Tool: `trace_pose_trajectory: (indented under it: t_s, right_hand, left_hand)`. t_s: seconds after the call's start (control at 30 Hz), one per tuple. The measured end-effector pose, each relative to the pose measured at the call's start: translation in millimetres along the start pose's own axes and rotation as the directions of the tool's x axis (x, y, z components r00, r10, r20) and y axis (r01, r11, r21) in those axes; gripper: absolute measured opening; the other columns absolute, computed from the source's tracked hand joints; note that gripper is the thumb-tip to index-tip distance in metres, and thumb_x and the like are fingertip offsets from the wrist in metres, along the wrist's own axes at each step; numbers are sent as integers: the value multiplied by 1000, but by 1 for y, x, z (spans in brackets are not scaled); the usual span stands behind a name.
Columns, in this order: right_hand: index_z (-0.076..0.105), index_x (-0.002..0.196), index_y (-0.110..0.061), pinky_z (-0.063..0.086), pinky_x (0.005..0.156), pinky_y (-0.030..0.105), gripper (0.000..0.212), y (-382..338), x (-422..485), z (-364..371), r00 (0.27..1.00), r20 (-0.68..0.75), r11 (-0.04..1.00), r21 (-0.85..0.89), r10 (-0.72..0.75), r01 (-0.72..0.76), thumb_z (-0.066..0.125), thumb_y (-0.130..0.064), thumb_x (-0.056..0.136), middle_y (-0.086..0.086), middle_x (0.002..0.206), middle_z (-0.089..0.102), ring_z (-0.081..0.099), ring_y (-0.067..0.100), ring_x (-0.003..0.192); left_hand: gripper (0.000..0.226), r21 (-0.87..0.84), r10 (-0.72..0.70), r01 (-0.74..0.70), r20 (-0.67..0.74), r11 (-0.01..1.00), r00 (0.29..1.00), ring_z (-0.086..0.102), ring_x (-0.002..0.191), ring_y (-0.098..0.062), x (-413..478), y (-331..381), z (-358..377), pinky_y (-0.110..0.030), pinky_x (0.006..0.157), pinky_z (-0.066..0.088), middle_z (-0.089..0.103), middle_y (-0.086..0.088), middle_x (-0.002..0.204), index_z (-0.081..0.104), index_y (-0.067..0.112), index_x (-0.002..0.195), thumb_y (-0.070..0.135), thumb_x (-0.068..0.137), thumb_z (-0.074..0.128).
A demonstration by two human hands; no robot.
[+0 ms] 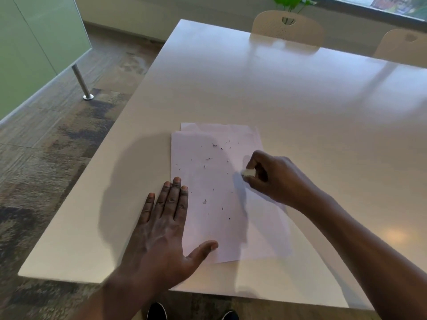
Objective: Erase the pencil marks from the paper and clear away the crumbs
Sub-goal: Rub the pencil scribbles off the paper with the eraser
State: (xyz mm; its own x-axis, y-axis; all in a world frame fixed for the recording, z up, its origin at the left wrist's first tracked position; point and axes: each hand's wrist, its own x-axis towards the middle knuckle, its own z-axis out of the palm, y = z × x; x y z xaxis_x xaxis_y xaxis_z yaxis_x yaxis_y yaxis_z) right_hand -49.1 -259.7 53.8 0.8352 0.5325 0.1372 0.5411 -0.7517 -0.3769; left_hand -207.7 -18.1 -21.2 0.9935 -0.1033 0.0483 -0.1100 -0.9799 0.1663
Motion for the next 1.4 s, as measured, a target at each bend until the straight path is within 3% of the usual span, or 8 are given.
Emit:
trace_pose_trajectory:
  t_s: [0.1, 0.37, 0.6, 0.8, 0.97, 1.13, 1.3, 1.4]
  right_hand:
    - [59, 99, -18, 47, 60, 30, 12, -5, -13, -4, 986, -132, 994, -5, -105, 105, 68, -20, 92, -8, 84, 59, 57, 17, 67]
    - [52, 94, -20, 44, 55, 33, 14, 4, -27, 9, 995, -66, 992, -108, -73, 66, 65, -22, 90, -10, 80, 54, 53, 21, 63]
    - [65, 106, -28, 46, 60, 22, 13, -5, -28, 1, 973, 27, 849, 482, 231, -215, 53, -26, 103, -4, 74, 71, 62, 8, 62]
    - [70, 79, -19, 36, 60, 25, 36, -16, -21, 13, 954, 67, 733, 626, 291, -268, 42, -13, 100, -9, 60, 55, 48, 5, 56]
    - [53, 67, -16, 33, 51, 27, 37, -21, -15, 17, 985, -83, 948, 294, 151, -121, 43, -22, 102, -2, 54, 48, 38, 8, 49]
    - [49, 64, -18, 34, 44, 33, 42, -22, -8, 21, 980, -192, 992, 127, 49, -25, 54, -35, 101, -3, 47, 43, 31, 13, 41]
    - [47, 65, -28, 32, 44, 24, 45, -35, -9, 15, 936, -352, 1000, 13, -3, 8, 57, -63, 91, -14, 51, 40, 36, 6, 43]
    - [57, 88, -23, 47, 50, 31, 51, -34, -9, 24, 968, -248, 999, -30, -29, 23, 31, -65, 101, -9, 77, 57, 52, 14, 58]
  left_hand:
    - [110, -3, -5, 5, -2, 1000, 1000, 12, 159, -26, 0, 1, 0, -47, 121, 12, 8, -11, 173, 14, 6, 163, 88, 90, 23]
    - [110, 12, -3, 3, 6, 1000, 1000, 14, 158, -27, -1, 2, -2, -46, 121, 11, 11, -12, 172, 17, 5, 162, 88, 90, 22]
    - [110, 25, -7, 6, 7, 1000, 1000, 23, 155, -30, 0, 2, -3, -44, 119, 15, 19, -15, 170, 23, 3, 161, 87, 90, 24]
    - [111, 20, -17, 17, 12, 1000, 1000, 19, 157, -29, 0, 2, -3, -44, 120, 12, 16, -13, 170, 20, 4, 162, 89, 89, 23]
    - [111, 11, -20, 20, 8, 1000, 1000, 17, 157, -28, 0, 2, -3, -44, 120, 11, 14, -14, 171, 18, 5, 162, 88, 89, 23]
    - [110, 8, -15, 15, 5, 1000, 1000, 26, 154, -31, 2, 3, -4, -44, 118, 15, 23, -16, 168, 26, 2, 160, 87, 90, 23]
    - [112, -46, -33, 35, 48, 998, 998, 6, 159, -26, 1, 2, -3, -43, 122, 5, 4, -10, 172, 10, 7, 163, 90, 88, 16]
    - [115, -75, -49, 52, 49, 996, 998, -20, 156, -18, 1, 3, -9, -40, 124, -8, -23, -3, 169, -15, 13, 161, 94, 80, 0]
